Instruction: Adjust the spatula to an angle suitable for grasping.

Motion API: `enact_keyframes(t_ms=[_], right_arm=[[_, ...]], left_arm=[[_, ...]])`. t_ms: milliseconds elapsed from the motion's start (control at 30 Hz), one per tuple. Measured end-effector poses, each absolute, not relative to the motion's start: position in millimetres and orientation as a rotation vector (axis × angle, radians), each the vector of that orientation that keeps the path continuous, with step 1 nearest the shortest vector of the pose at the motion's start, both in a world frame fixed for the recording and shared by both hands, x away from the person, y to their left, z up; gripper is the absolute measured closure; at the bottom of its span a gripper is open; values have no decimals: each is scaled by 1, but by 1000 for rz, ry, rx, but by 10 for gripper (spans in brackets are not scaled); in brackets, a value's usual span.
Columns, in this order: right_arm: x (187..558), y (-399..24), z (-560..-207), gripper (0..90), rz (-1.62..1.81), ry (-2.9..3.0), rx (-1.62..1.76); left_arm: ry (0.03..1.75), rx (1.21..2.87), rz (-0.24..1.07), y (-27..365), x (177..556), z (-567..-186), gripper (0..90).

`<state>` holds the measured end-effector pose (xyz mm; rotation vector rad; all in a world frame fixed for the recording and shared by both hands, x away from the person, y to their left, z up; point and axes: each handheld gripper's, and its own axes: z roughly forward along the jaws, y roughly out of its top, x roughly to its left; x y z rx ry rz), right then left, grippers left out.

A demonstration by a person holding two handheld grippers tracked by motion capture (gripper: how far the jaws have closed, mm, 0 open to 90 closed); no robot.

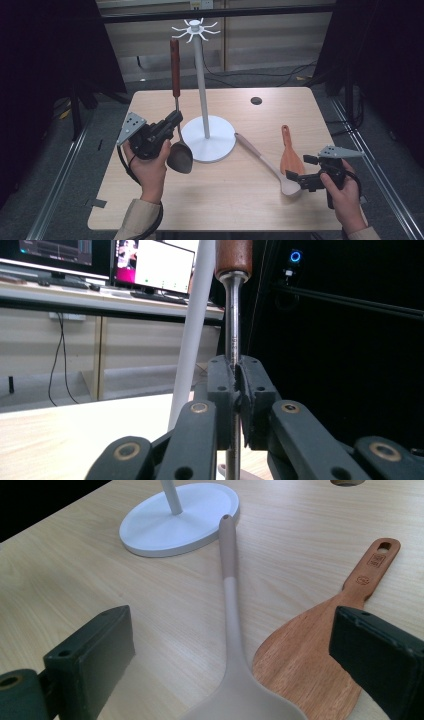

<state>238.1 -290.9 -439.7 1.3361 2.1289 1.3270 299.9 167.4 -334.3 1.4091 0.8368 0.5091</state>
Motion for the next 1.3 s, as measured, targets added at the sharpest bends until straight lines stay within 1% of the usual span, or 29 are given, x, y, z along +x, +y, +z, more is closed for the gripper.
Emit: enact_keyframes(t_ms=[667, 800, 1300], right_arm=[[238, -290, -440, 36, 1354, 2138, 1327], [238, -290, -440, 35, 1354, 2139, 1323], [238, -291, -440, 35, 1363, 2134, 1323]], left_arm=[[796, 1406, 494, 156, 301, -330, 848], [808, 1388, 480, 152, 303, -330, 848], [816, 1404, 474, 143, 313, -334, 847]])
